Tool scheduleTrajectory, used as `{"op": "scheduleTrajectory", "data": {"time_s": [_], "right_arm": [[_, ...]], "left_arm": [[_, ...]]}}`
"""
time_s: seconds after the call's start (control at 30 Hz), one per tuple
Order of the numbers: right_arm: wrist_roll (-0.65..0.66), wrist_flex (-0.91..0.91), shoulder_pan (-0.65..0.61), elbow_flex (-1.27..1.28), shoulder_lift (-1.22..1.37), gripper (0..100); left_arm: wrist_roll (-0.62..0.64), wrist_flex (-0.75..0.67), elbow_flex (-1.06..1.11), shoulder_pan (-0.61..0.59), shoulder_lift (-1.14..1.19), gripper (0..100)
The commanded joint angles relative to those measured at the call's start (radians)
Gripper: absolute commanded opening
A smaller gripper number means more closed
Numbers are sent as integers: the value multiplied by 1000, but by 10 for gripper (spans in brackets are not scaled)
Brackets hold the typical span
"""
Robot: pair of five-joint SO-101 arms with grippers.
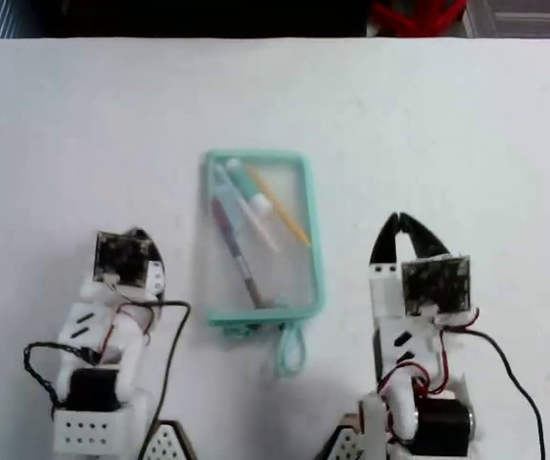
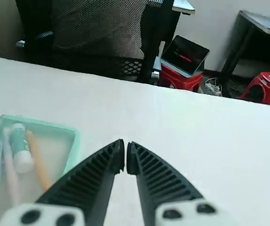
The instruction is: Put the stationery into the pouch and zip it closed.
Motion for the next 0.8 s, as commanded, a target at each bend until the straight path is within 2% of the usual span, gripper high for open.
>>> {"op": "scheduleTrajectory", "data": {"time_s": [0.0,0.1,0.17,0.3,0.4,0.5,0.63,0.77], "right_arm": [[-127,58,16,-12,-13,18],[-167,183,-22,-43,-13,18],[-143,240,-62,-44,-13,18],[-23,188,-81,57,-13,18],[43,71,-91,210,-13,18],[46,22,-90,345,-13,18],[46,33,-93,425,-12,18],[46,131,-93,423,-12,18]], "left_arm": [[-25,46,3,-16,-1,24],[-25,175,3,-18,-1,24],[-25,229,3,-16,-1,24],[-23,341,3,-18,-1,24],[-23,358,2,-10,-2,24],[-20,325,-6,-10,-2,24],[55,348,3,-13,-2,24],[75,427,3,-10,-1,24]]}}
